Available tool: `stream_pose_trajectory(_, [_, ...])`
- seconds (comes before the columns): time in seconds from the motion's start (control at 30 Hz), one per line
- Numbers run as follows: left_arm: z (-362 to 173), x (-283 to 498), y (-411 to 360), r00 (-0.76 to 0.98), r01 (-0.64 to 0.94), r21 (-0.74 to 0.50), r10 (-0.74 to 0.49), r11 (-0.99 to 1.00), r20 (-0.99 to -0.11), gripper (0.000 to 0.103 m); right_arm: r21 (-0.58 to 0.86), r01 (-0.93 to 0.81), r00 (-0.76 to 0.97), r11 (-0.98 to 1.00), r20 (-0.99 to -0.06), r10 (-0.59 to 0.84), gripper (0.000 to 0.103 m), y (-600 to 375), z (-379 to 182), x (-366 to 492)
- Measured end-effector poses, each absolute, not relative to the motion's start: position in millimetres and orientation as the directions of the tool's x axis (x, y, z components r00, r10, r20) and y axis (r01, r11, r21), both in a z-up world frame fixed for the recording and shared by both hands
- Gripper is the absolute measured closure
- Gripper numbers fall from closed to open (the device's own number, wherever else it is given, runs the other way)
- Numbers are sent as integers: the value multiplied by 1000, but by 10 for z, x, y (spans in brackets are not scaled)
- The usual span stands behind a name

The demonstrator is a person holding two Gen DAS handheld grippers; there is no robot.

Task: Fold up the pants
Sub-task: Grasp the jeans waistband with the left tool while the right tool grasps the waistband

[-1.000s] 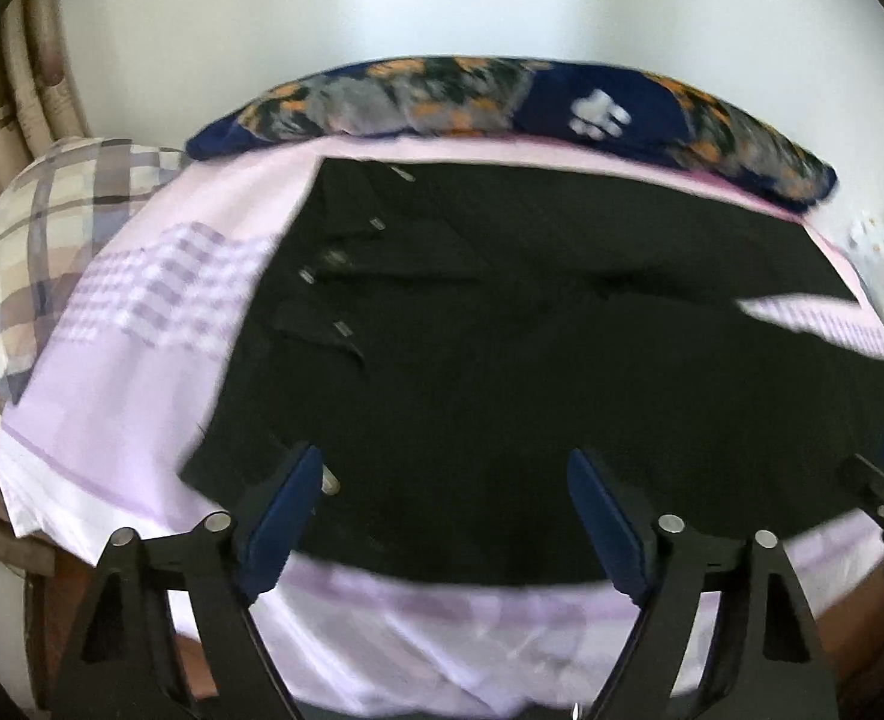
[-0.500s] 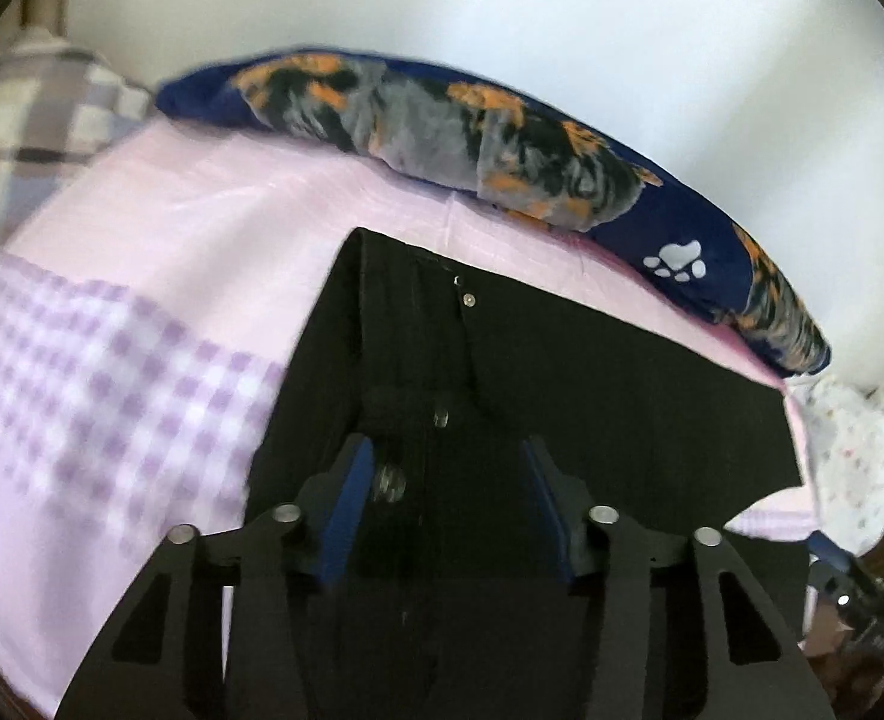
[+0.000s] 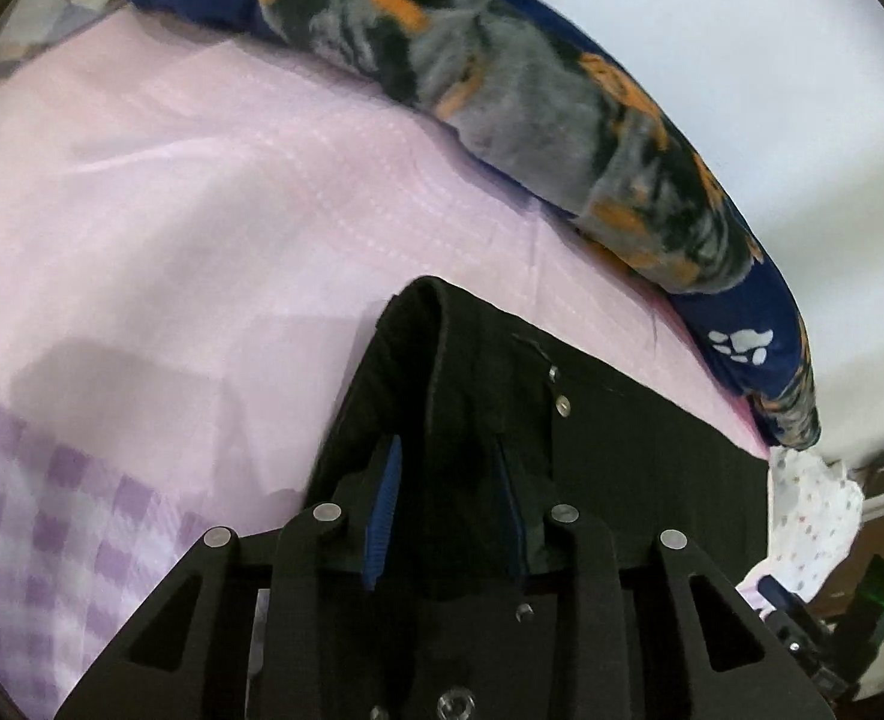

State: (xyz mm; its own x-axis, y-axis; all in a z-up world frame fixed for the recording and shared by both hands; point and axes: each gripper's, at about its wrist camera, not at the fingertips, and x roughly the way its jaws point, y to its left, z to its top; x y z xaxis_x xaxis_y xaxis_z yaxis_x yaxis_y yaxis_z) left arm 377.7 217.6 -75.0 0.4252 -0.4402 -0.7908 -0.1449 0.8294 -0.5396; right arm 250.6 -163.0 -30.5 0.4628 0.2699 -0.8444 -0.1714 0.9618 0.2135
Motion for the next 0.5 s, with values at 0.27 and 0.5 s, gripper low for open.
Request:
stream_pose_trajectory(0.27, [-774,3968,2126,412,-75,-587,-511,806,-754,80,202,-193,454,960,-849,270,22,-1499,-441,2804])
stream_pose_trajectory(0.5, [-745,3994,2100,410,-15,-605,-547,796,-730,88,189,-215,435,958,-860,268,22,-1422,-553,2975])
